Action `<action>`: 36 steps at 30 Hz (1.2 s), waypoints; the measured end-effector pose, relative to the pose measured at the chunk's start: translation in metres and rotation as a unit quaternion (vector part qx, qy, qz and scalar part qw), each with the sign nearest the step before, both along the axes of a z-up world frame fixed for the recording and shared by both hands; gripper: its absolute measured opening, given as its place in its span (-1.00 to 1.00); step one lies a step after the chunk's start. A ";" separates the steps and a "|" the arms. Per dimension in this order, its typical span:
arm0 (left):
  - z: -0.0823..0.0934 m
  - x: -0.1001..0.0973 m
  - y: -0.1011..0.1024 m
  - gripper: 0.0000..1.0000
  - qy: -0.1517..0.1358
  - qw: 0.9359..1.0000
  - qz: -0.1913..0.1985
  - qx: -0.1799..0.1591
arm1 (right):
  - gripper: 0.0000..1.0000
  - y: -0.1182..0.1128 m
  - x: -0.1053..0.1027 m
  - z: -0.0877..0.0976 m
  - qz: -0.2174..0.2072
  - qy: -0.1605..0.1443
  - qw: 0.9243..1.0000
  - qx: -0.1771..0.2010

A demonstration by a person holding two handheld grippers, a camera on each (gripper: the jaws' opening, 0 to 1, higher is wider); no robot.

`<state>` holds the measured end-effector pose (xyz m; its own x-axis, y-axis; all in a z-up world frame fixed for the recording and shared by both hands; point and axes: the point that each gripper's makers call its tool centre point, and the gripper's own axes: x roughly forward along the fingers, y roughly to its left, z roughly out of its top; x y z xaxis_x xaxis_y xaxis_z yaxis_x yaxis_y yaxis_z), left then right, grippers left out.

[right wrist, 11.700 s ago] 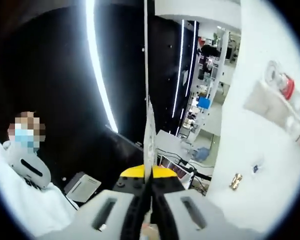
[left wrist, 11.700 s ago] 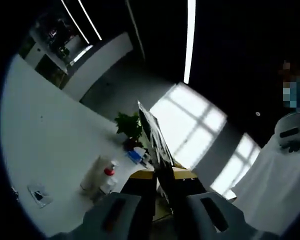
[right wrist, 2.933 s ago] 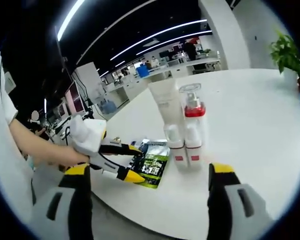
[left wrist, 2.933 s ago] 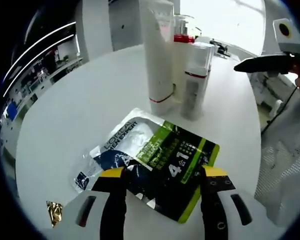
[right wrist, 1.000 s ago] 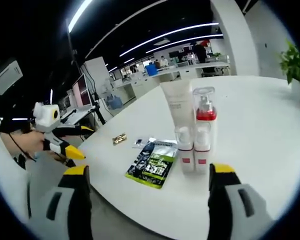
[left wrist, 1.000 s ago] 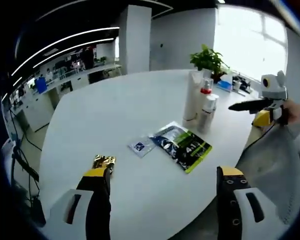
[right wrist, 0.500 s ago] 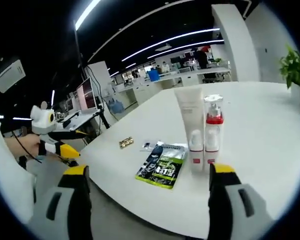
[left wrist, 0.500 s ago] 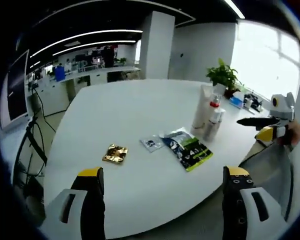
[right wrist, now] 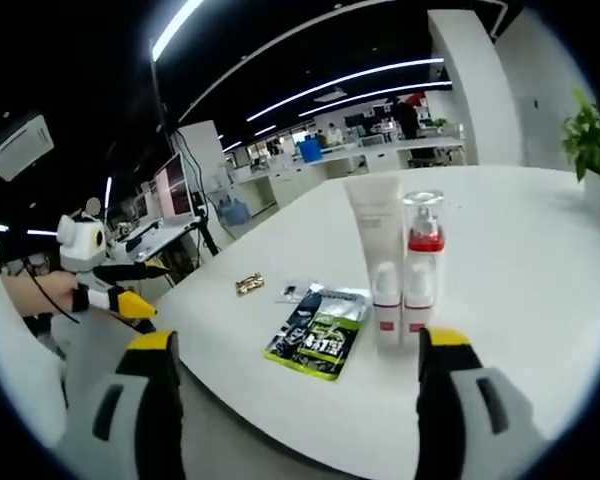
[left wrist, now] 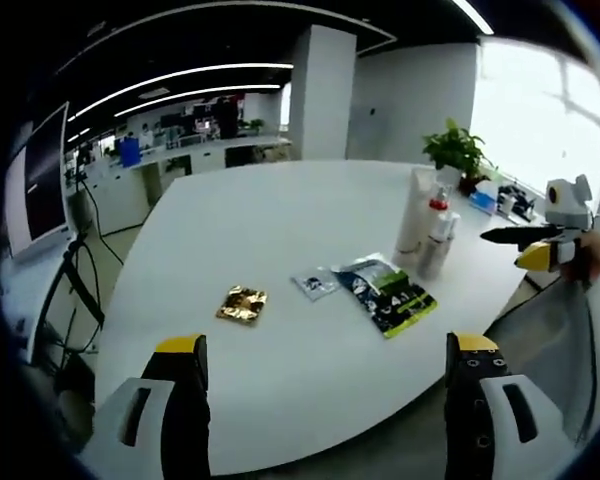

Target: Arrange the skincare products in the storage area until every visible bottle or jar stands upright without overlapping.

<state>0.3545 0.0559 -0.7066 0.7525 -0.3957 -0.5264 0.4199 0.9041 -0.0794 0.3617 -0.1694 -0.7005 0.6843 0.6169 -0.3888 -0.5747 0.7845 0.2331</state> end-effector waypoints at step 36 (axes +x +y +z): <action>-0.015 0.002 -0.005 0.92 0.027 0.996 -0.036 0.079 | 0.91 -0.001 0.001 0.000 0.007 -0.014 1.000 -0.008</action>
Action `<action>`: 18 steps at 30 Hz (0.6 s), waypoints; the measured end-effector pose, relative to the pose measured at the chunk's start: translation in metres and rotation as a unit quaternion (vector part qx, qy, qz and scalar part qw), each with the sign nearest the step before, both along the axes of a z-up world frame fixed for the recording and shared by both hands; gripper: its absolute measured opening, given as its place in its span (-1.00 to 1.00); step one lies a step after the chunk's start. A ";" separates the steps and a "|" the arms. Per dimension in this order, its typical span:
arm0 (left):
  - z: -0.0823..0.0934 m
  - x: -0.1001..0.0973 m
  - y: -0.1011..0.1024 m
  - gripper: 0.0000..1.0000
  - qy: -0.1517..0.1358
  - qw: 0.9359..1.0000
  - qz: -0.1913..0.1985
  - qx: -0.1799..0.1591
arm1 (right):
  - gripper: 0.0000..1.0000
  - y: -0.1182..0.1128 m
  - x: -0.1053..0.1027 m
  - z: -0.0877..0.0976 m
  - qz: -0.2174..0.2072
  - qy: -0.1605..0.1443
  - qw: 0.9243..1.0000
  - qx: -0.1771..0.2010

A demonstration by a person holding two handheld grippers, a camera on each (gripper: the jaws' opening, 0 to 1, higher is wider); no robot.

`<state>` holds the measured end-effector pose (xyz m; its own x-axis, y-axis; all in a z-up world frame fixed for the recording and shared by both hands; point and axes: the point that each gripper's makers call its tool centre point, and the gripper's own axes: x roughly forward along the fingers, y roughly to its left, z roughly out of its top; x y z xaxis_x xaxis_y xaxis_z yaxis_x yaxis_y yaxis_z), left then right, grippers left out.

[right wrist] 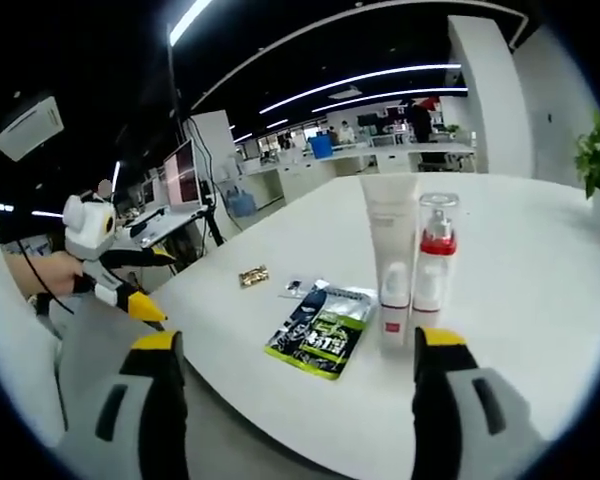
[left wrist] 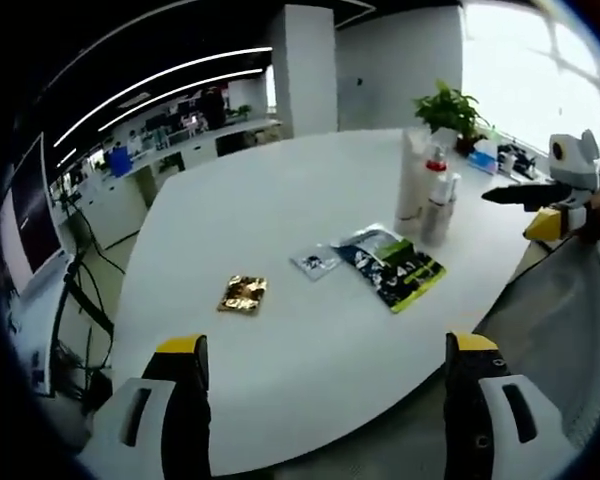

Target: Arrange the skincare products in the storage area until every visible bottle or jar stands upright without overlapping.

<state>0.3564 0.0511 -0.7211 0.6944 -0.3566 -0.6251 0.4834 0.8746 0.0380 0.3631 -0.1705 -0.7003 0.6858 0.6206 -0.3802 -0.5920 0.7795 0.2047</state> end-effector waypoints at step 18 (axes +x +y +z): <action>-0.015 0.061 -0.034 0.91 0.026 0.990 -0.133 0.038 | 0.89 -0.003 0.001 -0.002 -0.012 0.011 1.000 0.007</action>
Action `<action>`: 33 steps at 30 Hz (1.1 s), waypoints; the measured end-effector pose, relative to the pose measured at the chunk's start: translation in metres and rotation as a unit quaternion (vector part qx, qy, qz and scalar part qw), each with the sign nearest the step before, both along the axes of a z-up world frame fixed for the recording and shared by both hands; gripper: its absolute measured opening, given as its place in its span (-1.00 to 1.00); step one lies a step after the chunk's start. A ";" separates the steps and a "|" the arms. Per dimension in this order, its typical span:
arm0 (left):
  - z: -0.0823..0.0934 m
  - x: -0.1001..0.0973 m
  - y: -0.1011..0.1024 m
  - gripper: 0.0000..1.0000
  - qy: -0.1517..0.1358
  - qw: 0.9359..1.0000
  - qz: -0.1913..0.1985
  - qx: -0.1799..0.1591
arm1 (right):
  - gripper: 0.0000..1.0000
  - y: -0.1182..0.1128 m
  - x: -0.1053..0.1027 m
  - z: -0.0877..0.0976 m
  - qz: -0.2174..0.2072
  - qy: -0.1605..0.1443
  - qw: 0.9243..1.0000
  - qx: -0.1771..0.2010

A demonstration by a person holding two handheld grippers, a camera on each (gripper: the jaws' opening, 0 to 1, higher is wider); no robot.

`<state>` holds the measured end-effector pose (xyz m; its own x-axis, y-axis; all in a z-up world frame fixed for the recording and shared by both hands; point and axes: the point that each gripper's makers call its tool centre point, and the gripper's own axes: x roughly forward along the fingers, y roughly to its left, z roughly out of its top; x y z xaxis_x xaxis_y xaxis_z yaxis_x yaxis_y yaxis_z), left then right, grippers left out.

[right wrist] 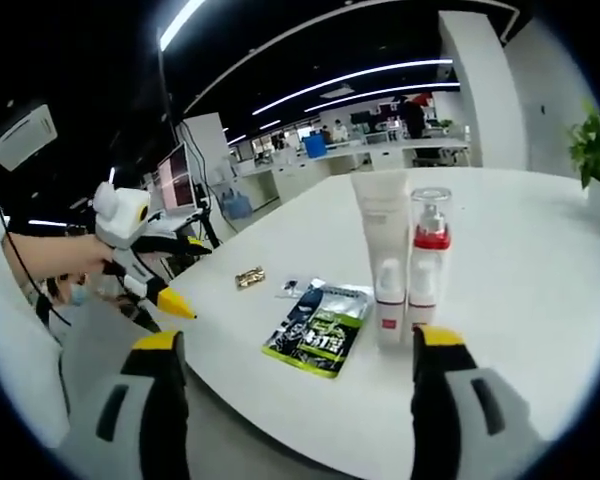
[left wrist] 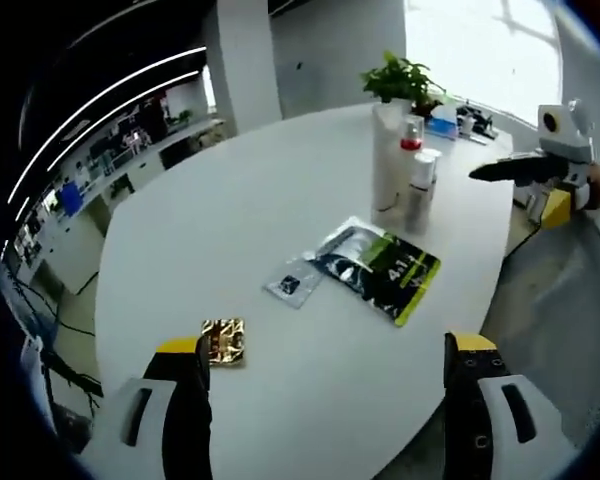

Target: Arrange the skincare products in the storage area until every visible bottle or jar stands upright without overlapping.

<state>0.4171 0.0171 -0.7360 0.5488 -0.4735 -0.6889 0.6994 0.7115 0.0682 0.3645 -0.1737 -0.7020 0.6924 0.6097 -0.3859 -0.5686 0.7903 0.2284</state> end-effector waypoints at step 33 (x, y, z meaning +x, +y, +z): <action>-0.061 0.079 -0.031 0.74 0.063 0.987 -0.118 0.092 | 0.88 -0.004 0.002 -0.006 -0.014 0.015 1.000 -0.003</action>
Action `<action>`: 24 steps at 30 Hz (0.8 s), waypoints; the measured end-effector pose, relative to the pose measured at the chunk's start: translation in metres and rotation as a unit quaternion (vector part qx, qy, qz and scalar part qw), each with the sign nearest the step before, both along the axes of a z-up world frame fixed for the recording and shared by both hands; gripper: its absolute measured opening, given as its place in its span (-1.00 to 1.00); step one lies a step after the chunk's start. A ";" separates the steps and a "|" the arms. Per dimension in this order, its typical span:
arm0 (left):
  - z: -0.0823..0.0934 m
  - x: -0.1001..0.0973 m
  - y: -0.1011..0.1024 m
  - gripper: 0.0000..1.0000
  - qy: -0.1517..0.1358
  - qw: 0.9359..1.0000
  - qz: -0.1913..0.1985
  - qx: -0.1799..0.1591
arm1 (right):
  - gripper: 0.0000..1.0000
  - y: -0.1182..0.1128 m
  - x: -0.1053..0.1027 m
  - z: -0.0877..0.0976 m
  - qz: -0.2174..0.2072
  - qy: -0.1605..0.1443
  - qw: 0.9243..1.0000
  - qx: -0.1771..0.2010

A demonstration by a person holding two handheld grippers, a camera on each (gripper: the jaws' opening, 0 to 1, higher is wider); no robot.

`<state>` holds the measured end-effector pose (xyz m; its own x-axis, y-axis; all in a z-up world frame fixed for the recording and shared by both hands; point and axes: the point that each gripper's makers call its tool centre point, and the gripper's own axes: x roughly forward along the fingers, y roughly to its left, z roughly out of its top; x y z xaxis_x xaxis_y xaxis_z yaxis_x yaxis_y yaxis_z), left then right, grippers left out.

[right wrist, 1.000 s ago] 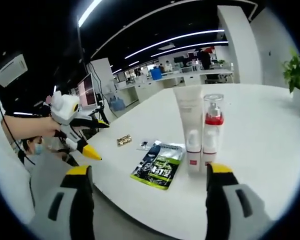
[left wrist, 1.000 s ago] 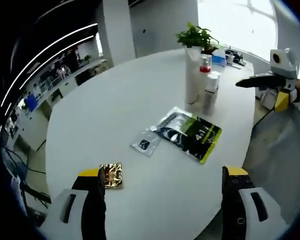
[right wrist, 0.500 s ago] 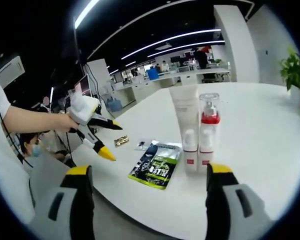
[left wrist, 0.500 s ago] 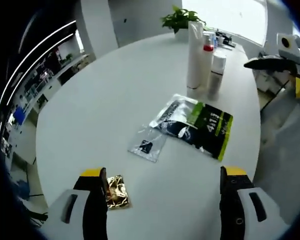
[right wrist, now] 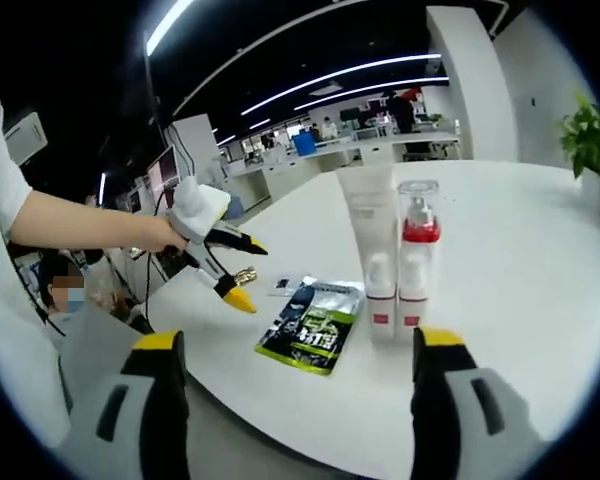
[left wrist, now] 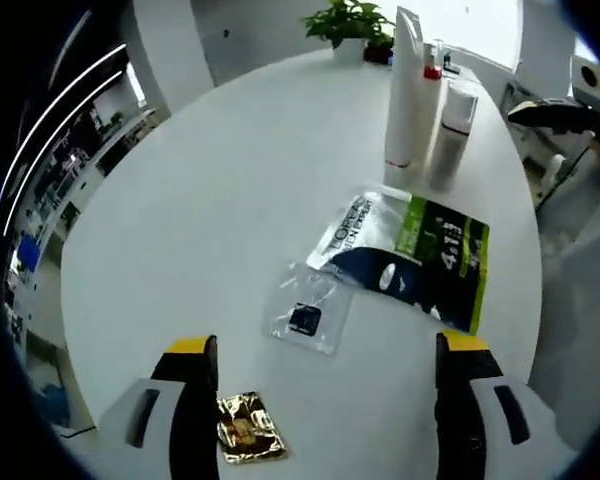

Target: Arrange the skincare products in the storage area until every visible bottle or jar stands upright without overlapping.

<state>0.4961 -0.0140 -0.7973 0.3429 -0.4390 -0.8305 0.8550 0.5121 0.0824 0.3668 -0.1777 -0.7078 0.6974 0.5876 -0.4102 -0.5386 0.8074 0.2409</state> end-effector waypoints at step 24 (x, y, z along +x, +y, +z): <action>-0.024 0.025 -0.014 0.07 0.058 0.996 -0.051 0.043 | 0.89 -0.005 0.003 -0.002 -0.018 0.010 1.000 0.005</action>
